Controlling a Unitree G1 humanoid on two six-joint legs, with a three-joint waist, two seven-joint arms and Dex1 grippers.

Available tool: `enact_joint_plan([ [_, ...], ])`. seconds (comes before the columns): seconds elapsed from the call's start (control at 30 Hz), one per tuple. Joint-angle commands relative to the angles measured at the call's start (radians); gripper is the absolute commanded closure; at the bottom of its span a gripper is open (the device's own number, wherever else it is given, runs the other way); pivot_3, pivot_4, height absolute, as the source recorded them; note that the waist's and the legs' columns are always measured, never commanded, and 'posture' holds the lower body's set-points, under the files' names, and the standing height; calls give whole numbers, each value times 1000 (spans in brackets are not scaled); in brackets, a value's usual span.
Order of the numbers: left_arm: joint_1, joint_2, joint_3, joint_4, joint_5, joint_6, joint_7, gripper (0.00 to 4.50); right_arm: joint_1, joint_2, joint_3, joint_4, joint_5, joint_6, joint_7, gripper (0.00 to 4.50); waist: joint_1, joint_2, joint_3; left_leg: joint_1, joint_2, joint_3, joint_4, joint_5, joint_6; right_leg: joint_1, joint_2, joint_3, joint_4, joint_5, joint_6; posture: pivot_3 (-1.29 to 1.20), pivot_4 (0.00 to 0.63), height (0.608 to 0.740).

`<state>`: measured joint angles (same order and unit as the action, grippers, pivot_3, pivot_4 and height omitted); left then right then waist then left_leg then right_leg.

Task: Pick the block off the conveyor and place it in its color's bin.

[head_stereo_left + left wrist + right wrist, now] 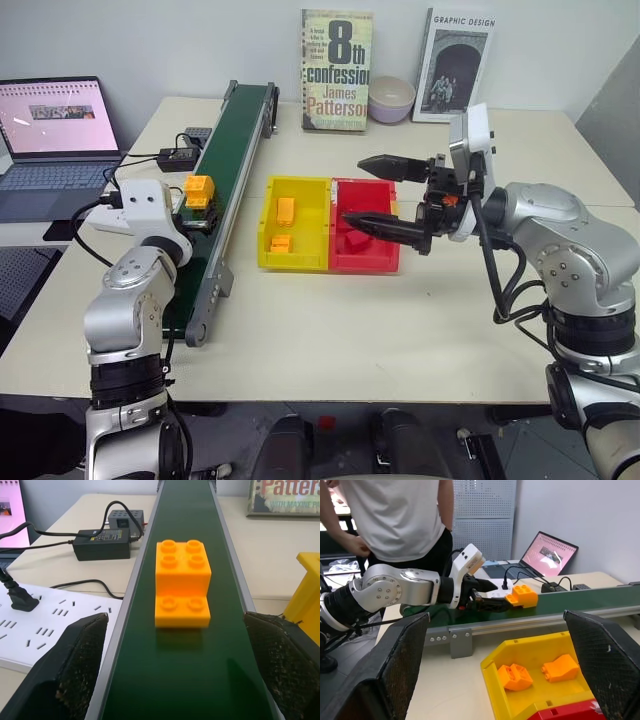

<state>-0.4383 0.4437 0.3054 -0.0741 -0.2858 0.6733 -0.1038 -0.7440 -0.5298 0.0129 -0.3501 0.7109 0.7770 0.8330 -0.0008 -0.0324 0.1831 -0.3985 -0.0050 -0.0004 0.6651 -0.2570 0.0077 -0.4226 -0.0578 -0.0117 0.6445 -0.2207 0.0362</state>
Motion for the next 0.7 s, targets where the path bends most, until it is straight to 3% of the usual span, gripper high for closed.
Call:
enact_joint_plan([
  [0.03,-26,1,-1,1,13,-26,-1,9,5,-16,-34,-46,23,2,-12,0,0,0,0,0,0,0,0,0,0,0,0,0,0,0,0,0,150,740],
  [0.4,43,-7,49,-77,-16,55,22,1902,4,-36,-37,-42,33,1,-19,0,-1,0,0,0,0,0,0,0,0,0,-1,0,0,0,0,0,150,740],
  [0.57,84,-22,92,-168,-23,131,68,2973,-2,-43,-41,-35,40,3,-15,0,0,0,0,0,0,0,0,0,0,0,-1,0,0,0,0,0,150,740],
  [0.7,94,-41,121,-228,-44,172,89,2965,-2,-39,-38,-39,45,5,-21,0,0,0,0,0,0,0,0,0,0,0,-2,0,0,0,0,0,150,740],
])
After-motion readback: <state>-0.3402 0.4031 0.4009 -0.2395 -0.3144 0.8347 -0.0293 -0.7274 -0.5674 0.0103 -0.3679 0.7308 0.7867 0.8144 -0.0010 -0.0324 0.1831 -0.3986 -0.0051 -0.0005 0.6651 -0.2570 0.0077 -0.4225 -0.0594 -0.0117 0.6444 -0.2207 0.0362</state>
